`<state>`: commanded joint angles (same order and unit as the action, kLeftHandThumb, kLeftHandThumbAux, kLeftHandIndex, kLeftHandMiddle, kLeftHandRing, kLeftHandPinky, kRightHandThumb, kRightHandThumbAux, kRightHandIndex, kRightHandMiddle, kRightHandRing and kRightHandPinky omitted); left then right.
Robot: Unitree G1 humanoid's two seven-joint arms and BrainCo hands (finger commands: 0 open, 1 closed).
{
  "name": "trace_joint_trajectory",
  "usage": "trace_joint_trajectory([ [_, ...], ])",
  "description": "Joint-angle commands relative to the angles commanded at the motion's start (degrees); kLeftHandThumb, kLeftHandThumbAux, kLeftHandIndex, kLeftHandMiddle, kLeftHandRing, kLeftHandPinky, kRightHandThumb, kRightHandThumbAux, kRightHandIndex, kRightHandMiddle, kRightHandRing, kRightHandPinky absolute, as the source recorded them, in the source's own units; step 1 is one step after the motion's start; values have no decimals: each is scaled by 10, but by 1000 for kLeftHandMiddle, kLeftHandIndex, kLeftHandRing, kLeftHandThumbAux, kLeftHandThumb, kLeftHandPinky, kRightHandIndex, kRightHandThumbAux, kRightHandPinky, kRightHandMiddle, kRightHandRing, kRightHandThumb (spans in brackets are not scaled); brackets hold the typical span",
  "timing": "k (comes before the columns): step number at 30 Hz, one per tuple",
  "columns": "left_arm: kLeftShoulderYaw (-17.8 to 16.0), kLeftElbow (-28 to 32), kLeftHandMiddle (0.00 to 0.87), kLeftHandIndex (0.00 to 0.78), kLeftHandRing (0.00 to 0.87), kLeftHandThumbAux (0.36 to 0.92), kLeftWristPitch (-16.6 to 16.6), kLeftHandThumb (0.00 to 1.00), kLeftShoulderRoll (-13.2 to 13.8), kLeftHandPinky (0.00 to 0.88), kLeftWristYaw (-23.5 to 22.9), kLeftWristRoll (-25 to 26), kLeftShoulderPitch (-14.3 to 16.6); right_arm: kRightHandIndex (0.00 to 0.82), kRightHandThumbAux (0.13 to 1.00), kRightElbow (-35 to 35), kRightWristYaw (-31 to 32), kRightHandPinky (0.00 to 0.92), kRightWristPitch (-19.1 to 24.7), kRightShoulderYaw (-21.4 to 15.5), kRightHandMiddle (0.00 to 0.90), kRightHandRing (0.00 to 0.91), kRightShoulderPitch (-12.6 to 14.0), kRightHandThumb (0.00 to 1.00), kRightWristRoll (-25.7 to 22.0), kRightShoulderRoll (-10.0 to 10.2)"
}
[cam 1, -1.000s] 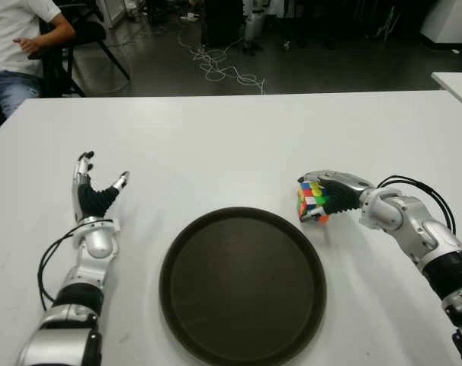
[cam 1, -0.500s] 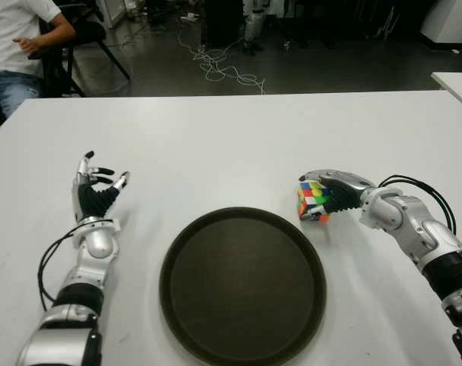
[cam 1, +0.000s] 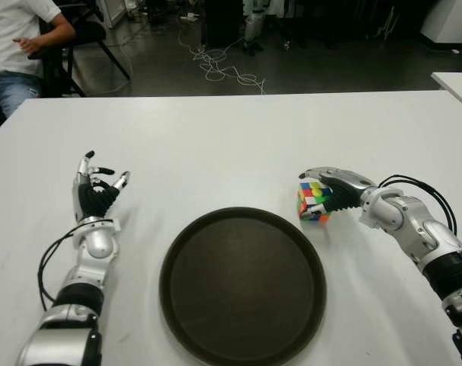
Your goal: Pick up the Rubik's Cube and put it in the plate
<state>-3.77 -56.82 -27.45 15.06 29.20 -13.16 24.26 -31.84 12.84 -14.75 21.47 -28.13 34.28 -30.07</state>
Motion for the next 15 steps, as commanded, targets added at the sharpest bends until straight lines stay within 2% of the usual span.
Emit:
trace_joint_trajectory([
  [1, 0, 0, 318, 0, 519, 681, -1, 48, 0, 559, 0, 0, 0, 27, 532, -1, -6, 153, -1, -3, 45, 71, 1, 42, -2, 1],
  [5, 0, 1, 379, 0, 605, 682, -2, 53, 0, 640, -2, 0, 0, 72, 591, -6, -24, 283, 0, -11, 116, 170, 4, 130, -8, 7],
  [6, 0, 1, 437, 0, 637, 684, -3, 58, 0, 671, -2, 1, 0, 90, 603, -6, -28, 316, 2, -13, 142, 199, 5, 170, -10, 10],
  [9, 0, 0, 492, 0, 666, 686, -5, 67, 0, 689, -2, 1, 0, 132, 622, -6, -40, 377, 10, -22, 205, 266, 9, 266, -19, 18],
  [14, -1, -3, 523, 0, 679, 679, -8, 79, 0, 692, 0, 0, 1, 216, 639, 2, -65, 422, 32, -44, 300, 354, 18, 379, -34, 34],
  [15, -1, -3, 504, 0, 670, 678, -8, 83, 0, 678, 1, 0, 1, 243, 642, 4, -68, 424, 35, -46, 319, 370, 20, 403, -36, 36],
])
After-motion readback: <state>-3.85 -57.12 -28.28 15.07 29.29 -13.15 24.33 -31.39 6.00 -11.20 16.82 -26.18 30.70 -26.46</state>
